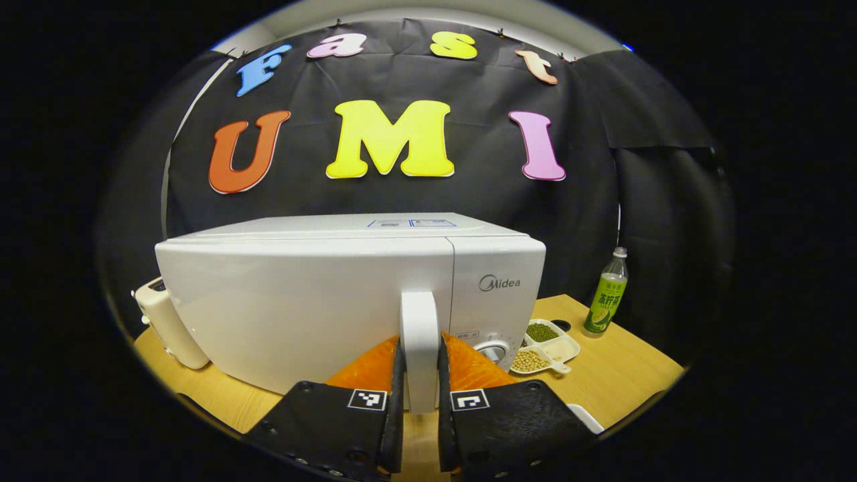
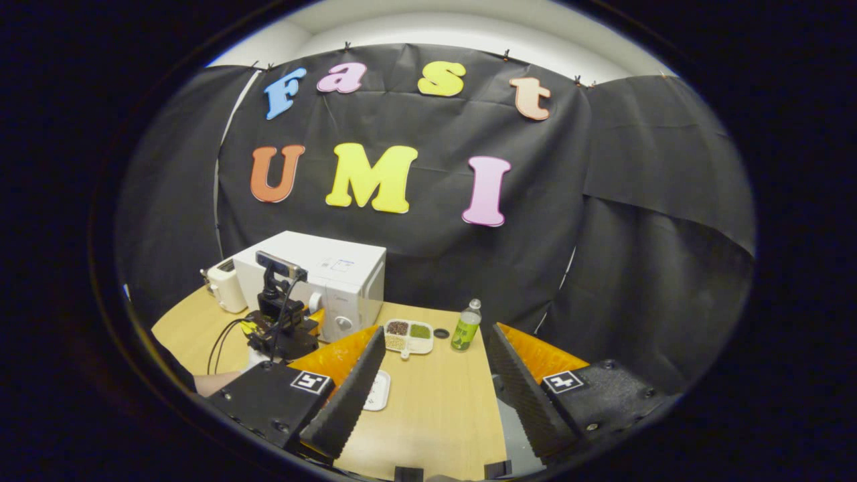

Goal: Open the microwave oven with the left hand, put the food in, and close the microwave oven.

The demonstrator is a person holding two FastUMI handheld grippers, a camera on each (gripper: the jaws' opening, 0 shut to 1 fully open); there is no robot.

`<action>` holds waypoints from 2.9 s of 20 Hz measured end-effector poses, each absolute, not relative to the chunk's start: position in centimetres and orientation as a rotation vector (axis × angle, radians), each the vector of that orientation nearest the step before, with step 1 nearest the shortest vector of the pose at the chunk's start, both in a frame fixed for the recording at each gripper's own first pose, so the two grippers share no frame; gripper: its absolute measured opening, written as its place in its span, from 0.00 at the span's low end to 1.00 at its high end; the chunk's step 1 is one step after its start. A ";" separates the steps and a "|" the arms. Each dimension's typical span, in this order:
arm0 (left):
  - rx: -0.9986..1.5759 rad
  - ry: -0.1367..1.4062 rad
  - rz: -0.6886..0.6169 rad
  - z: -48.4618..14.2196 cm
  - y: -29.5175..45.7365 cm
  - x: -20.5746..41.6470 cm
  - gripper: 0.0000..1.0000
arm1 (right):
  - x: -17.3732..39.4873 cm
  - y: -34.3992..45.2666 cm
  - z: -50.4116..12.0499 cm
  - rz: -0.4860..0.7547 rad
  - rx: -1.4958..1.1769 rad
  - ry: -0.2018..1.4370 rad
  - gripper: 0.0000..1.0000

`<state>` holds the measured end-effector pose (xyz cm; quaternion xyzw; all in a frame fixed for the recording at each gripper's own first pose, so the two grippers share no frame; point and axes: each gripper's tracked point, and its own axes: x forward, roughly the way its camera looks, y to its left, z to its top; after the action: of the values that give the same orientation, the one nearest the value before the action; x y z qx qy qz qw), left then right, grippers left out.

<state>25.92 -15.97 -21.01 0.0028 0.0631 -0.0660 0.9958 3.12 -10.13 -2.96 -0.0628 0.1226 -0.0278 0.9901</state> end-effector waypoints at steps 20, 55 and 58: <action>-0.065 0.130 -0.262 -21.7 -13.4 16.2 0.07 | 5.3 -7.7 -2.8 0.072 -0.138 0.228 1.00; 0.030 0.255 0.208 -23.0 19.3 -5.9 0.95 | 4.4 8.6 -14.5 0.357 -0.037 0.355 0.92; 0.029 0.257 0.211 -22.8 18.4 -7.1 0.95 | 6.4 6.6 -18.0 0.326 -0.031 0.431 1.00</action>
<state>-7.05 18.39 -22.76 0.0144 0.1280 0.1050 0.9861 6.44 6.58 -18.02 -0.0155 0.2129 0.1610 0.9636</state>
